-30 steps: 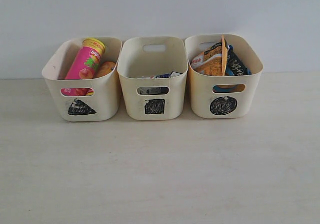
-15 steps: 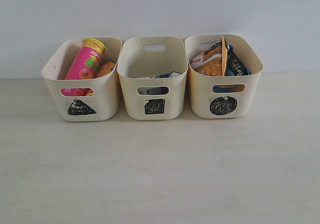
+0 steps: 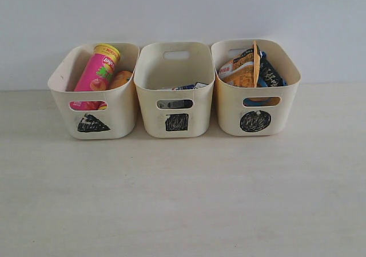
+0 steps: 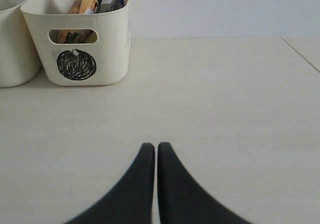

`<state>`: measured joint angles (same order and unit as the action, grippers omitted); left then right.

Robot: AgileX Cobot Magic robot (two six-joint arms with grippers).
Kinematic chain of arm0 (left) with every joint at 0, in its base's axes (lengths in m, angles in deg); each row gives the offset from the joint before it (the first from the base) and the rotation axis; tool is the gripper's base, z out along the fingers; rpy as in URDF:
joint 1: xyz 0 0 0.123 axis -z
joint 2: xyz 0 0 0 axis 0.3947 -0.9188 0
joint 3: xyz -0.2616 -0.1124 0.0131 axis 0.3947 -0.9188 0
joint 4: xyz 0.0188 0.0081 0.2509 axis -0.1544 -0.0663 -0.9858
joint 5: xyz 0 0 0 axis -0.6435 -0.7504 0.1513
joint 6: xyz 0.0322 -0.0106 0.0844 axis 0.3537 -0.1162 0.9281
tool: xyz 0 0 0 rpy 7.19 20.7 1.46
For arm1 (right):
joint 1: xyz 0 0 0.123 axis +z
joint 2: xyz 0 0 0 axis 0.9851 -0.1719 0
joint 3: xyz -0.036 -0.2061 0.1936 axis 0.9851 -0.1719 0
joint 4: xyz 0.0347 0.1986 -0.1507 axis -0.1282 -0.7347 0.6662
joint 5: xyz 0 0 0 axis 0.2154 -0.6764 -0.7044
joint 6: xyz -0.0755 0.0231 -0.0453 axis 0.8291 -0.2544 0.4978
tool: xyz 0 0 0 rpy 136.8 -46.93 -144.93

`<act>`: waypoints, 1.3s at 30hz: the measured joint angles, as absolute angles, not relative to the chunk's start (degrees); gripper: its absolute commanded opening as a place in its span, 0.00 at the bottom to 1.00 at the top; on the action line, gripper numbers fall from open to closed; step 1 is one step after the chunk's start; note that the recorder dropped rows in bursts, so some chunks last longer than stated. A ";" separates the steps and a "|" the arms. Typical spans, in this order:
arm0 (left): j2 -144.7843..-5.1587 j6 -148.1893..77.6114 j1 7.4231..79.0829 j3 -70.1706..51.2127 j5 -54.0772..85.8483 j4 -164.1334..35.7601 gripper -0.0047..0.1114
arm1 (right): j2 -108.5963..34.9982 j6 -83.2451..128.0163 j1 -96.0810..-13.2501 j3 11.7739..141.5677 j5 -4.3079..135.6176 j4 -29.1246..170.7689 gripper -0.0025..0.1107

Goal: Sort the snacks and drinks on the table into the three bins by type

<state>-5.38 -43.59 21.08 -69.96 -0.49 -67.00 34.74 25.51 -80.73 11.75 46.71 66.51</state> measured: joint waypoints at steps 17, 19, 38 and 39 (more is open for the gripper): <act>-5.38 -42.31 21.08 -69.96 -0.53 -66.75 0.08 | 34.74 25.51 -80.73 11.75 46.71 66.51 0.02; -5.38 -42.31 21.08 -69.96 -0.53 -66.75 0.08 | 34.74 25.51 -80.73 11.75 46.71 66.51 0.02; -5.38 -42.31 21.08 -69.96 -0.53 -66.75 0.08 | 34.74 25.51 -80.73 11.75 46.71 66.51 0.02; -5.38 -42.31 21.08 -69.96 -0.53 -66.75 0.08 | 34.74 25.51 -80.73 11.75 46.71 66.51 0.02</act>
<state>-5.38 -42.31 21.08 -69.96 -0.53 -66.75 34.74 25.51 -80.73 11.75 46.71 66.51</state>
